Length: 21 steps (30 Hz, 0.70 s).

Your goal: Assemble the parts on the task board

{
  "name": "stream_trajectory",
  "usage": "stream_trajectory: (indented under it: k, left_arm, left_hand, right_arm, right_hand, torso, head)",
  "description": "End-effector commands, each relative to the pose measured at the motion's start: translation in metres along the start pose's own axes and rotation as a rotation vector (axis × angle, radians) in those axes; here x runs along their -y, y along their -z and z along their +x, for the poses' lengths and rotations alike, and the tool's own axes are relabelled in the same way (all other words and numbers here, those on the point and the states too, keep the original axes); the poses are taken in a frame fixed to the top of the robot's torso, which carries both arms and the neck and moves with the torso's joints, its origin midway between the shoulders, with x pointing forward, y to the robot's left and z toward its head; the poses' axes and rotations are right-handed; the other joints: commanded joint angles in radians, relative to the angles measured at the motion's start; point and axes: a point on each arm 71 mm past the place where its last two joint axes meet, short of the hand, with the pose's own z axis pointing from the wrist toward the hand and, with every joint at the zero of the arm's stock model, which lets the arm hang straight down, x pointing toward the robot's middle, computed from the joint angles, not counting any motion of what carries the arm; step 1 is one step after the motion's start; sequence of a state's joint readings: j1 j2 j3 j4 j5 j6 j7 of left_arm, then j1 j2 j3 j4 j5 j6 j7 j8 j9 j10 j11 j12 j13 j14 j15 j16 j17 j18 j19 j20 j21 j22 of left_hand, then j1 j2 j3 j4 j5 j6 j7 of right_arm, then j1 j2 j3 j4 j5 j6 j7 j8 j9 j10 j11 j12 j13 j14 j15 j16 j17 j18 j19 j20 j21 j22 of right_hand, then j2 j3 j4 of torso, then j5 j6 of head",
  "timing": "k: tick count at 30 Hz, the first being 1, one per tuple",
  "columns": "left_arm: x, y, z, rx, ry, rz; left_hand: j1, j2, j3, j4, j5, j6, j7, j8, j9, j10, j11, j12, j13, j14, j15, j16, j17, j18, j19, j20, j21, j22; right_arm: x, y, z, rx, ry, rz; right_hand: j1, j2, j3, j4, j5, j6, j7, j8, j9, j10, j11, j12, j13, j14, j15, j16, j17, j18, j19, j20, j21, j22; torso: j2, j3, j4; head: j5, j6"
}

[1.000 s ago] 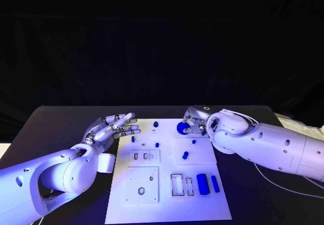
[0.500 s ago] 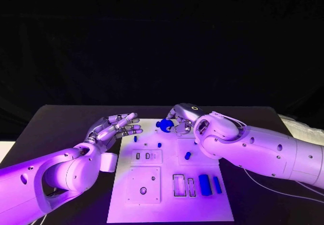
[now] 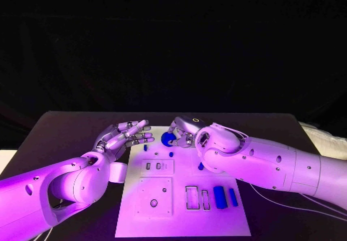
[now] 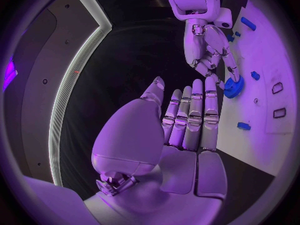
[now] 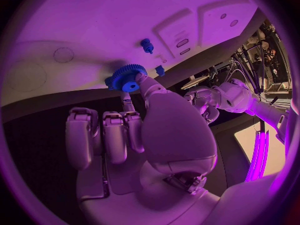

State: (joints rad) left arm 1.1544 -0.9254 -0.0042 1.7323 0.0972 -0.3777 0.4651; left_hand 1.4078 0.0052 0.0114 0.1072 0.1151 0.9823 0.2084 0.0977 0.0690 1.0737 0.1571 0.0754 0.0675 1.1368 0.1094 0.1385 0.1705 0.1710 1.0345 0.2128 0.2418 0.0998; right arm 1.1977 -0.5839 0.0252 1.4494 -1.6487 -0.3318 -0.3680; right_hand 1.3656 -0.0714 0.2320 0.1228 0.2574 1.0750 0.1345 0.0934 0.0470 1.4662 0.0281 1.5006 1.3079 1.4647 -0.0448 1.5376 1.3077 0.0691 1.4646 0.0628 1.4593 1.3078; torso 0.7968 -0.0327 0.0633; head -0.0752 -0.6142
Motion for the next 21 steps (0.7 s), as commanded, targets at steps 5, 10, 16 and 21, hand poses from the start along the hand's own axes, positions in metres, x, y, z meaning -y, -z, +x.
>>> stream_trajectory:
  k: [5, 10, 16, 21]
  left_arm:
    - [0.001, -0.0003, 0.0025, -0.02, 0.011, 0.007]
    - [0.001, -0.0003, 0.0027, -0.02, 0.011, 0.007]
    - [0.001, -0.0001, 0.0024, -0.02, 0.011, 0.006]
    - [0.001, 0.0, 0.0023, -0.02, 0.011, 0.005]
  left_hand:
    - [0.002, 0.006, -0.002, -0.005, 0.001, -0.004, 0.0, -0.005, -0.001, -0.002, 0.001, -0.005, -0.001, -0.001, 0.001, -0.004, 0.001, 0.012, 0.0, 0.004, -0.003, -0.002]
    - [0.002, 0.006, -0.002, -0.005, 0.001, -0.004, 0.0, -0.005, -0.001, -0.002, 0.001, -0.005, -0.001, -0.001, 0.001, -0.004, 0.001, 0.012, 0.0, 0.004, -0.003, -0.002]
    - [0.002, 0.006, -0.002, -0.005, 0.001, -0.004, 0.0, -0.005, -0.001, -0.002, 0.001, -0.005, -0.001, -0.001, 0.001, -0.004, 0.001, 0.012, 0.0, 0.004, -0.003, -0.002]
    - [0.002, 0.006, -0.002, -0.005, 0.001, -0.004, 0.0, -0.005, -0.001, -0.002, 0.001, -0.005, -0.001, -0.001, 0.001, -0.004, 0.001, 0.012, 0.0, 0.004, -0.003, -0.002]
  right_arm:
    - [-0.0004, -0.004, 0.0088, -0.039, 0.039, 0.016]
    - [0.0007, -0.0063, 0.0098, -0.023, 0.037, 0.026]
    - [0.0013, -0.0078, 0.0098, -0.009, 0.03, 0.026]
    - [0.0004, -0.0078, 0.0101, -0.01, 0.025, 0.024]
  right_hand:
    - [-0.014, -0.001, 0.006, 0.0, -0.008, 0.041, -0.027, 0.0, 0.047, 0.065, -0.005, -0.007, 0.204, 0.092, -0.003, 0.003, 0.189, -0.02, 0.001, -0.005, 0.005, 0.029]
    - [-0.031, -0.011, 0.008, 0.001, -0.018, 0.005, -0.012, -0.027, 0.038, 0.05, 0.008, -0.035, 0.184, 0.091, 0.007, 0.002, 0.185, -0.02, -0.002, 0.001, 0.003, 0.024]
    - [-0.061, -0.033, -0.004, 0.008, -0.094, -0.068, 0.01, -0.034, 0.022, 0.027, 0.027, -0.076, 0.156, 0.092, 0.024, 0.004, 0.19, -0.019, -0.005, 0.018, 0.001, 0.022]
    - [-0.084, -0.052, -0.03, 0.027, -0.117, -0.15, 0.027, -0.034, 0.016, -0.003, 0.044, -0.13, 0.12, 0.093, 0.039, 0.007, 0.198, -0.019, -0.007, 0.032, 0.0, 0.021]
  torso:
    - [0.0, 0.001, -0.0014]
    - [0.0, 0.0011, -0.0007]
    - [-0.001, 0.0008, -0.0009]
    - [-0.001, 0.0011, -0.0012]
  head:
    - [0.005, -0.004]
    - [0.005, -0.003]
    - [0.006, -0.004]
    - [0.006, -0.004]
